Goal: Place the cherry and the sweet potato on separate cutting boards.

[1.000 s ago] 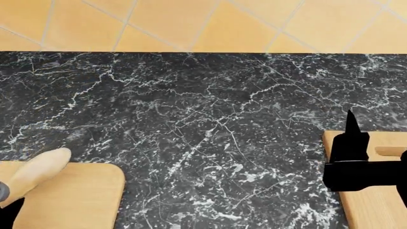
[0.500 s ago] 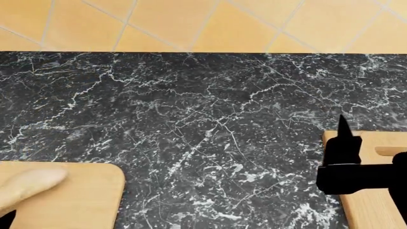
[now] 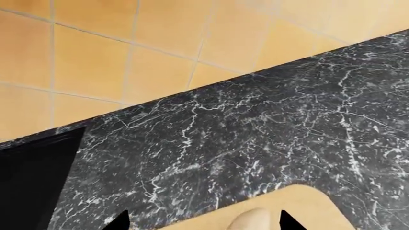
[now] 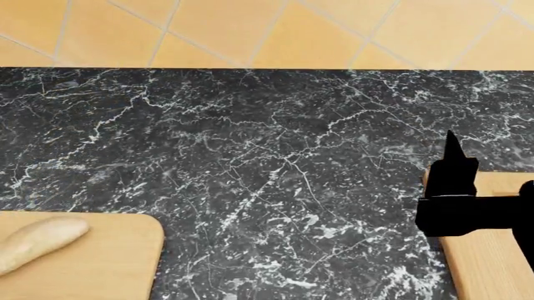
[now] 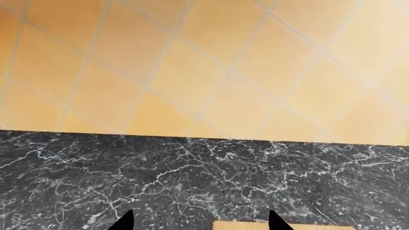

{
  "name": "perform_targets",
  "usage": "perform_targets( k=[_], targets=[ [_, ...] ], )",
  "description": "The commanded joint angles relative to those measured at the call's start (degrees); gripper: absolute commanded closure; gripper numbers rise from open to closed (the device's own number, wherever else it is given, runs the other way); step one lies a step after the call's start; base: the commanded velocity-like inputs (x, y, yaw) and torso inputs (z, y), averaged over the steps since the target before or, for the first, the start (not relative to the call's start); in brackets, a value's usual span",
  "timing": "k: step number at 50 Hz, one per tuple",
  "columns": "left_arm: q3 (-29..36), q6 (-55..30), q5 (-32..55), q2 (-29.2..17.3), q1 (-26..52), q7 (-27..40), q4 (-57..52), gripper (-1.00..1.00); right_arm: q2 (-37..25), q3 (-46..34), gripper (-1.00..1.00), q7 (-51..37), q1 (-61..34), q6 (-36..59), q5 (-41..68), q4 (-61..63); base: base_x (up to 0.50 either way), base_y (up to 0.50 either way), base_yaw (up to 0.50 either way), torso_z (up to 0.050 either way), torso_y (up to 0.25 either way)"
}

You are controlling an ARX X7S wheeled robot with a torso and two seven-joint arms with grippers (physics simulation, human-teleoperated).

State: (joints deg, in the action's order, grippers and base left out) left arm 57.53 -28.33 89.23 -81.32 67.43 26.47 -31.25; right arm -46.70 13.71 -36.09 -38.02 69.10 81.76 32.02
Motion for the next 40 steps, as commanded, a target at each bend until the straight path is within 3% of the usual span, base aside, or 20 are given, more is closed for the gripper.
perform_targets(
  k=[1, 8, 18, 25, 40],
  targets=[
    [-8.0, -7.7, 7.0, 4.6, 11.5, 1.1, 4.8, -1.00, 0.9, -0.6, -1.00, -1.9, -7.9, 1.3, 3.3, -2.1, 0.00, 0.00, 0.00, 0.000, 0.000],
    [-8.9, -19.5, 10.0, 12.3, 22.6, 4.1, 13.9, -1.00, 1.1, -5.3, -1.00, -5.4, -19.6, 3.2, 7.5, -7.0, 0.00, 0.00, 0.00, 0.000, 0.000],
    [-9.0, -25.4, 13.4, 20.8, 31.4, 6.1, 23.9, -1.00, 2.7, -12.7, -1.00, -7.1, -35.9, 6.7, 8.0, -15.2, 0.00, 0.00, 0.00, 0.000, 0.000],
    [-8.7, -26.7, 12.4, 26.4, 35.7, 5.4, 29.5, -1.00, 3.1, -14.1, -1.00, -4.0, -37.9, 5.1, 3.6, -17.0, 0.00, 0.00, 0.00, 0.000, 0.000],
    [-8.7, -25.8, 11.5, 26.0, 34.1, 5.3, 27.8, -1.00, 2.0, -13.6, -1.00, -3.6, -35.7, 3.6, 2.7, -14.3, 0.00, 0.00, 0.00, 0.000, 0.000]
  ],
)
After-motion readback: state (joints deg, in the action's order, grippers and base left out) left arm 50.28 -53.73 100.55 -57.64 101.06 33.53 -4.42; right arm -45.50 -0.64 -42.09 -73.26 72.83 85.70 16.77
